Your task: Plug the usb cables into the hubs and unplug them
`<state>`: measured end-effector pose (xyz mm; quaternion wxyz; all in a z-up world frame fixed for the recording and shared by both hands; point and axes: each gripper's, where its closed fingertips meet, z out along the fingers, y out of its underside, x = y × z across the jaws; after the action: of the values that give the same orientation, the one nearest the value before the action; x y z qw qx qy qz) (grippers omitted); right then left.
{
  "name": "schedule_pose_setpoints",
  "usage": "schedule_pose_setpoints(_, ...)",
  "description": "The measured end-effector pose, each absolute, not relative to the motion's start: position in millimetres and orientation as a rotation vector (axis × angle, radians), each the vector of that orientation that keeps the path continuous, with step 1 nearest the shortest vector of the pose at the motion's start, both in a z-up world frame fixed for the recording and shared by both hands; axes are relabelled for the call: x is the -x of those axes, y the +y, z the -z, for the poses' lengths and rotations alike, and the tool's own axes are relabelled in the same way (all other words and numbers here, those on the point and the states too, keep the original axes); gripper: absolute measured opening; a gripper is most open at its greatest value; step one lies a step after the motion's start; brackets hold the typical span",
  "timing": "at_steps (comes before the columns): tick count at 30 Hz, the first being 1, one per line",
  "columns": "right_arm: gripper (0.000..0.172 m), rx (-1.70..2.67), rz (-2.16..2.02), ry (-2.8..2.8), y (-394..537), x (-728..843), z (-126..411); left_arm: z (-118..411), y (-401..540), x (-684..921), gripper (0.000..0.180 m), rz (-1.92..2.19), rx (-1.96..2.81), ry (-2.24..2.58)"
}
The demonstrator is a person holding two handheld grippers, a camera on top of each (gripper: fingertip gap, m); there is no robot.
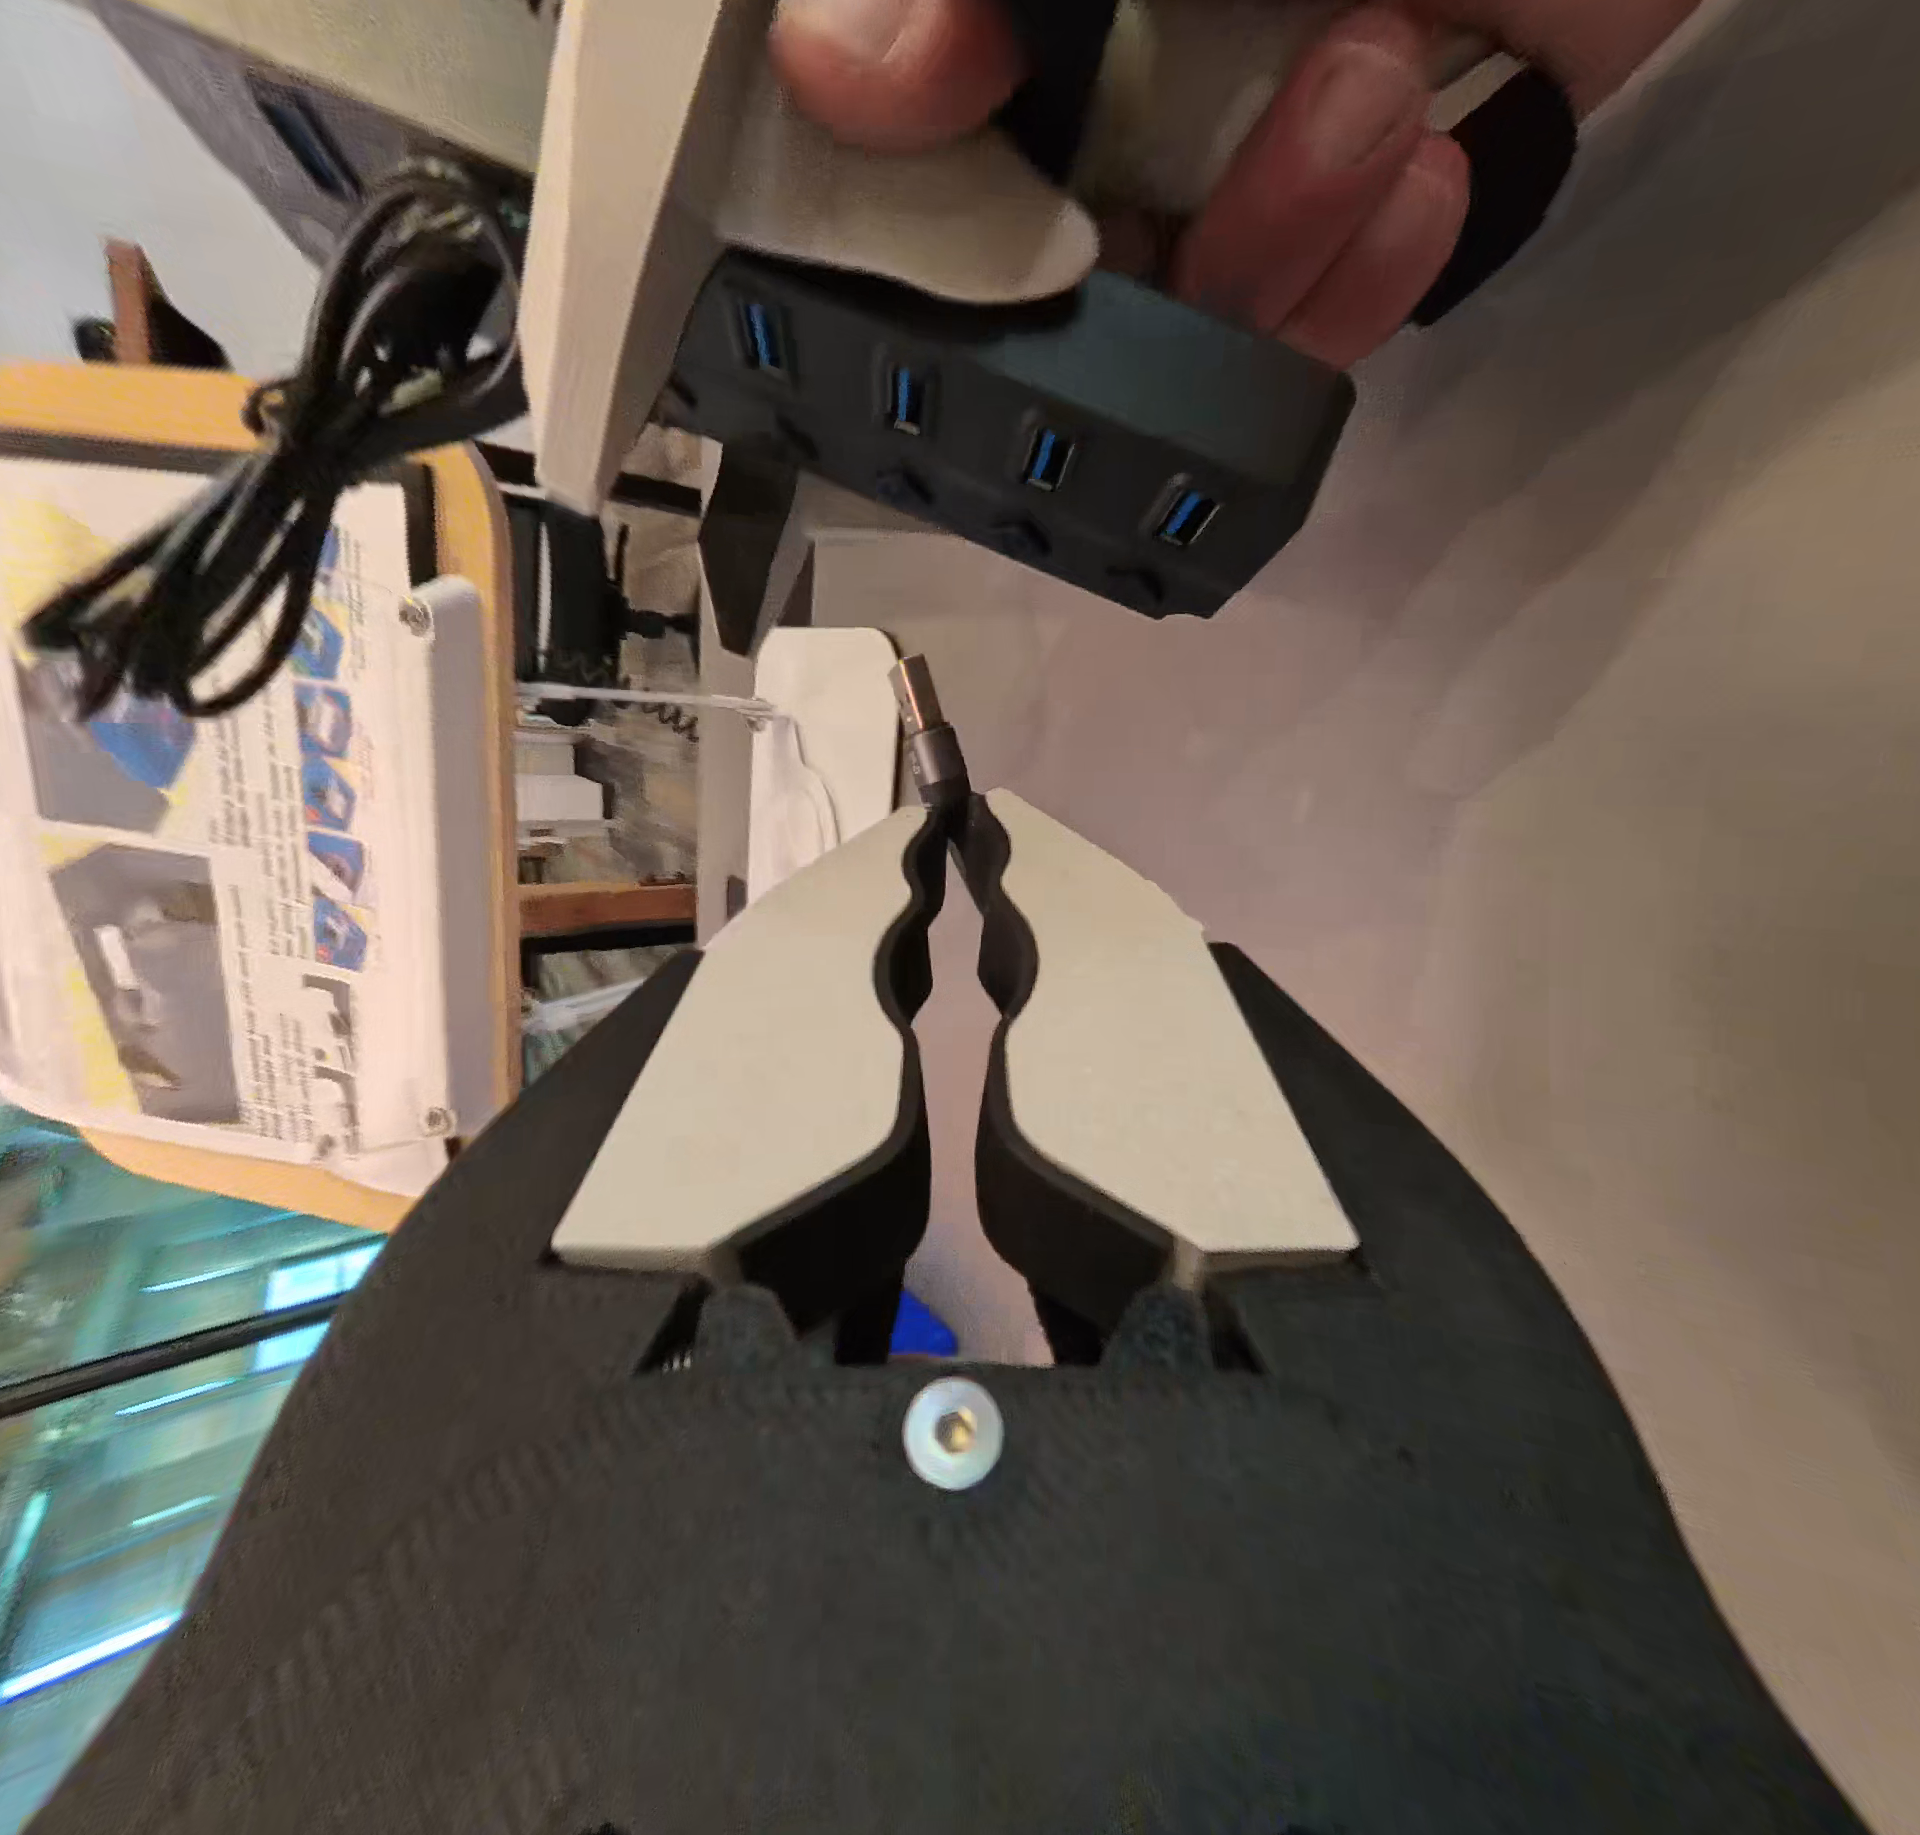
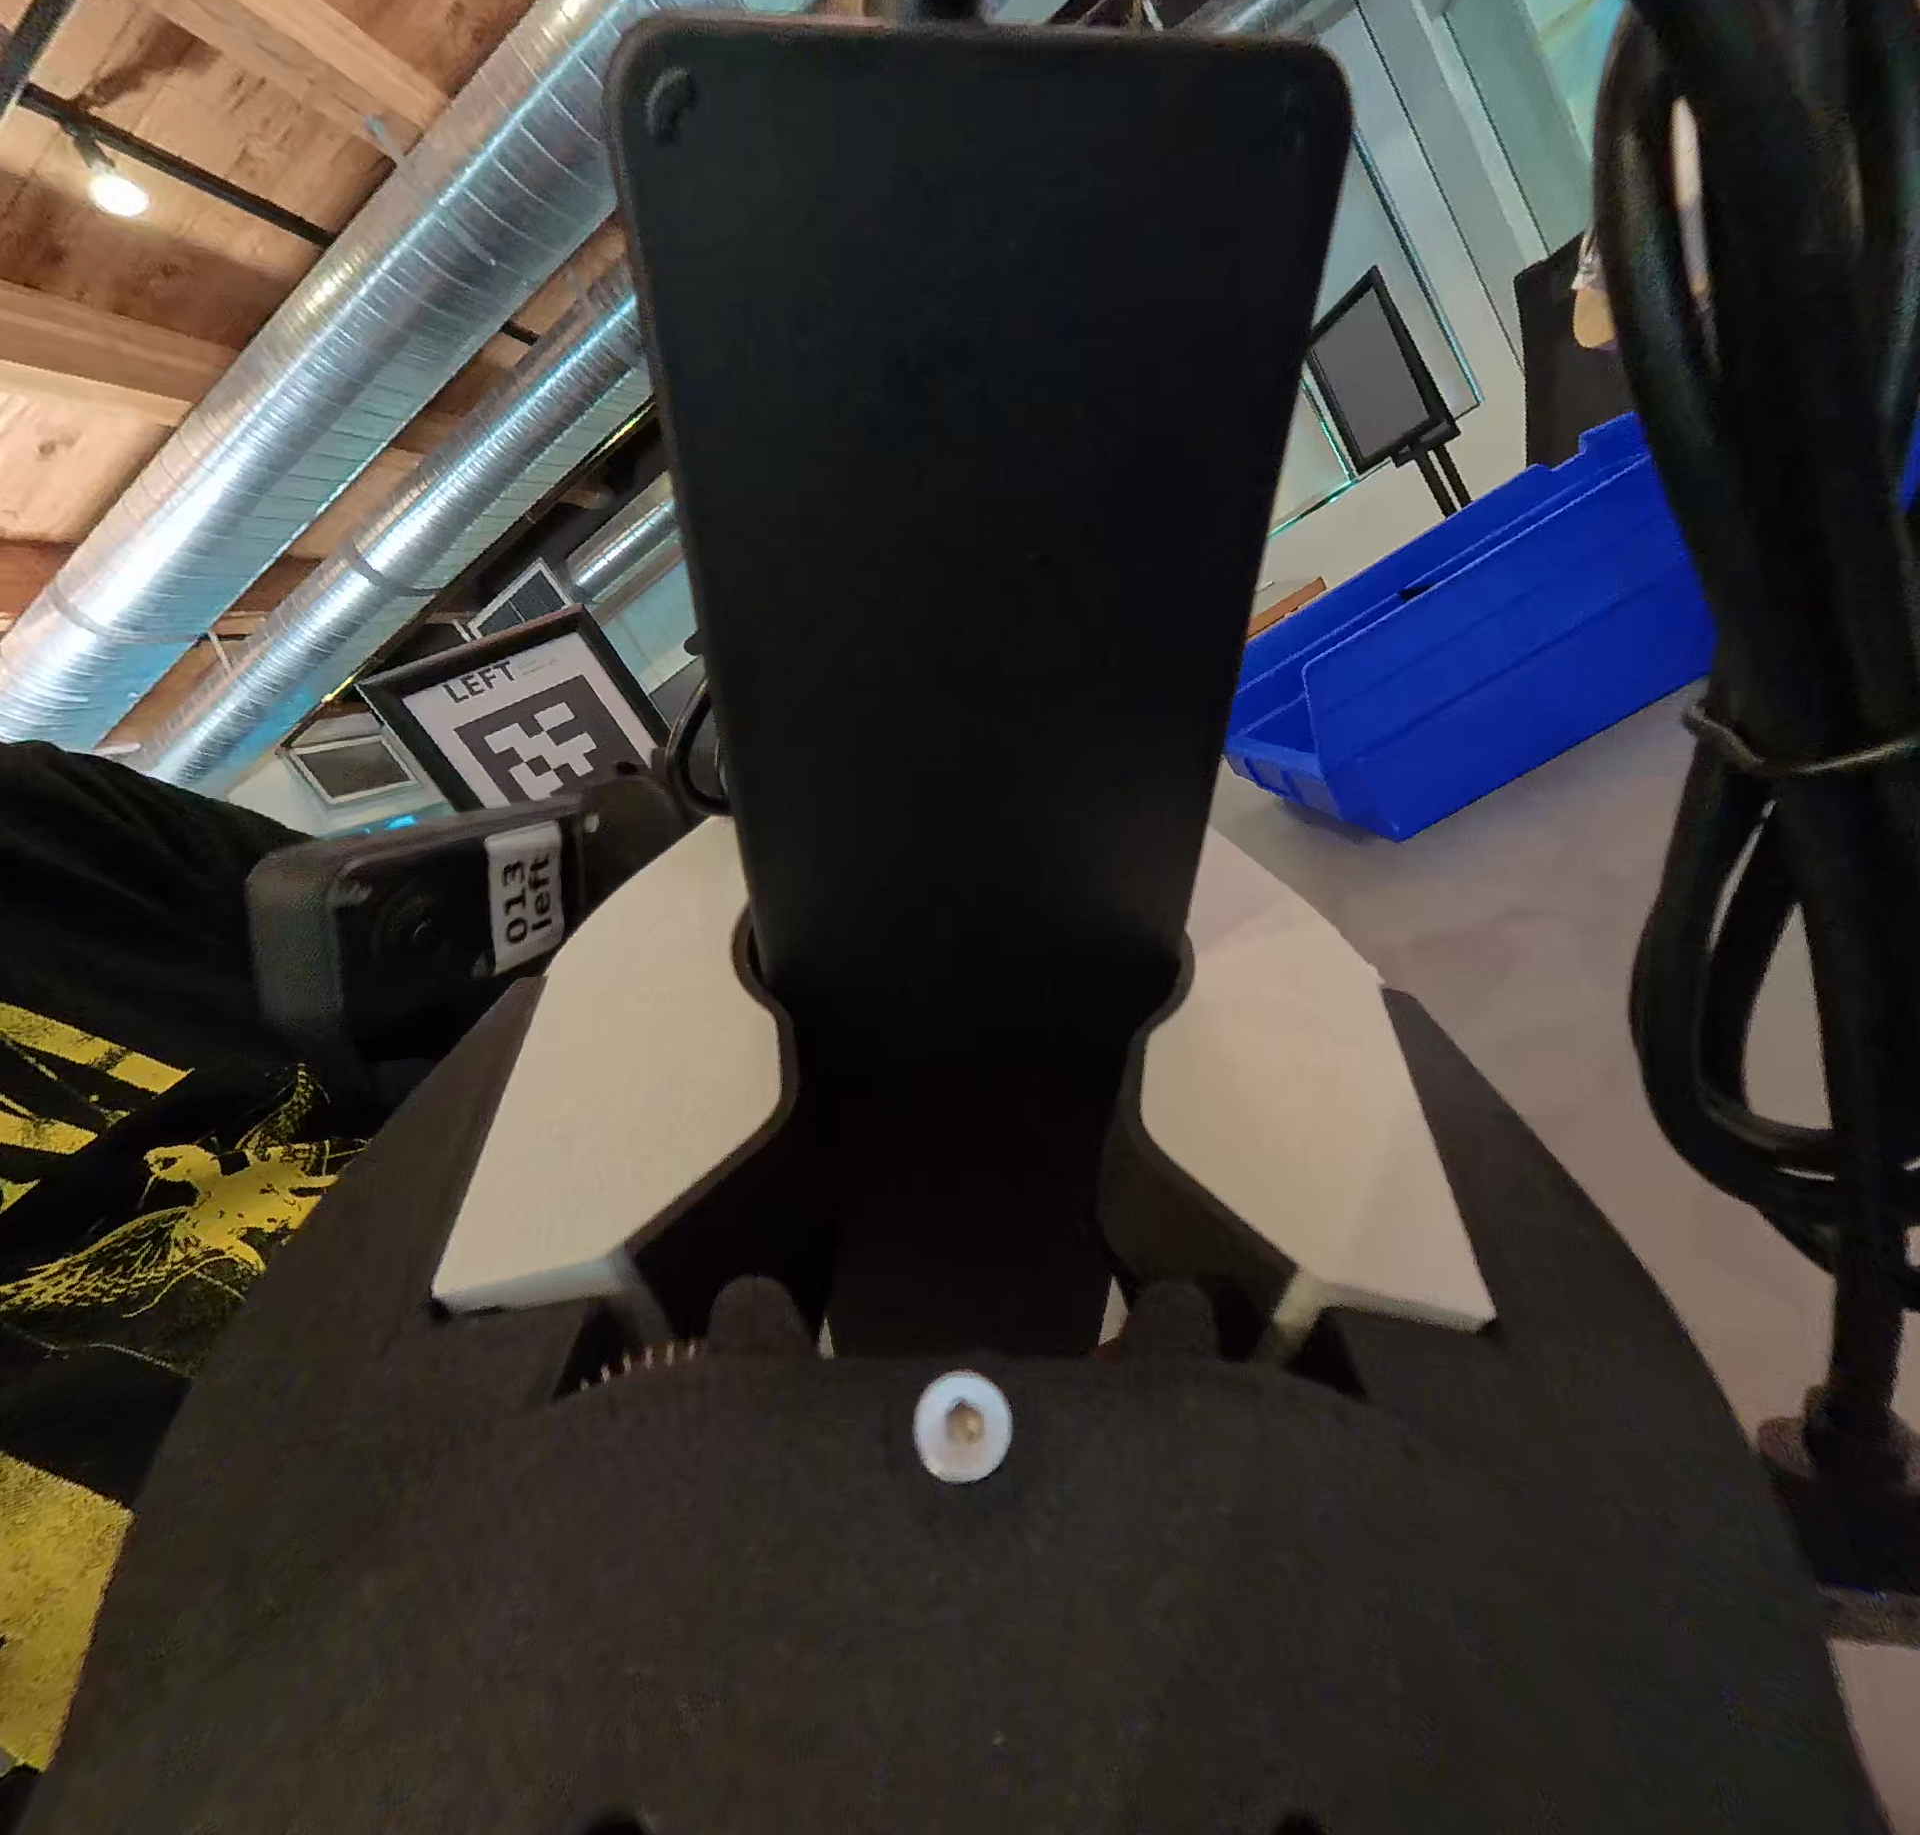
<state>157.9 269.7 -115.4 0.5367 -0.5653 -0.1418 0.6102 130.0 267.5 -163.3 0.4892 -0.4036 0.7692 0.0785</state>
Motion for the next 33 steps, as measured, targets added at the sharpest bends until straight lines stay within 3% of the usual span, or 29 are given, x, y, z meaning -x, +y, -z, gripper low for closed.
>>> schedule_pose_setpoints(33,0.068,1.497,-1.273,-0.436,276.3,-142.6,134.1,162.5,245.7,-143.9,0.004,-0.319,0.843,2.208)
